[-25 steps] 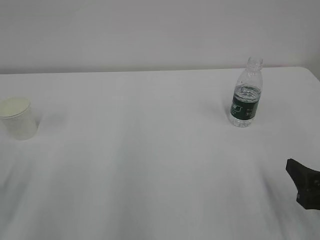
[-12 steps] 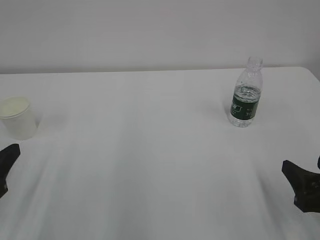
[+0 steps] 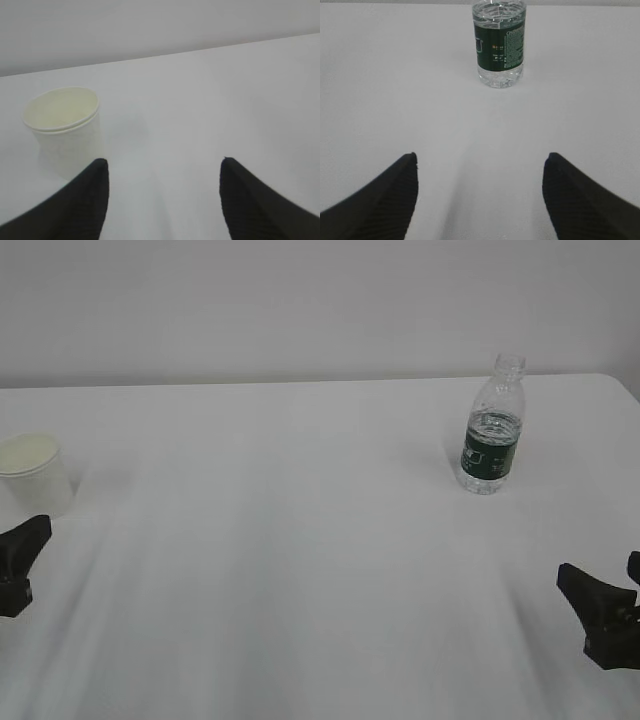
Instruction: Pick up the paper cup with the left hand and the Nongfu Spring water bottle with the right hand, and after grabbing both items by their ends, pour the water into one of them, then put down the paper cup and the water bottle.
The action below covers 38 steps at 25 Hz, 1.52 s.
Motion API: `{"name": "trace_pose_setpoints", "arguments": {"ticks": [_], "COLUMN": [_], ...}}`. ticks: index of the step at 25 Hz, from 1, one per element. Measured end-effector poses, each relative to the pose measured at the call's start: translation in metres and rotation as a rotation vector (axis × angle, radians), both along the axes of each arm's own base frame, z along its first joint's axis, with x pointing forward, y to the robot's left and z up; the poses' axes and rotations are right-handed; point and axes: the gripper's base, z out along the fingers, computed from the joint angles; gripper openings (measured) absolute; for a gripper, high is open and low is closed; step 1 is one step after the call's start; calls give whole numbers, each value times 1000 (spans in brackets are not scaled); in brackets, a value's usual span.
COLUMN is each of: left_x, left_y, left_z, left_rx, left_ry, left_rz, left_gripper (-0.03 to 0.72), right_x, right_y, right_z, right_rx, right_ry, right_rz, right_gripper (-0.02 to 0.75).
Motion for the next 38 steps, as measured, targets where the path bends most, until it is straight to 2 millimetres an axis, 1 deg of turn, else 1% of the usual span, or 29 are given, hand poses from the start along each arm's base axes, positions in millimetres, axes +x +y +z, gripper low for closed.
{"name": "trace_pose_setpoints", "arguments": {"ticks": [10, 17, 23, 27, 31, 38], "left_x": [5, 6, 6, 6, 1, 1], "left_y": [23, 31, 31, 27, 25, 20], "left_z": [1, 1, 1, 1, -6, -22], "left_rx": [-15, -16, -26, -18, -10, -44], "left_ry": [-3, -4, -3, -5, 36, 129], "left_rz": [138, 188, 189, 141, 110, 68], "left_gripper": [474, 468, 466, 459, 453, 452], "right_x": [0, 0, 0, -1, -1, 0], "right_y": [0, 0, 2, 5, 6, 6], "right_z": [0, 0, 0, 0, 0, 0], "right_rx": [0, 0, -2, -4, -10, -39], "right_ry": [0, 0, 0, 0, -2, -11], "right_rz": [0, 2, 25, 61, 75, 84], "right_gripper": [590, 590, 590, 590, 590, 590]}}
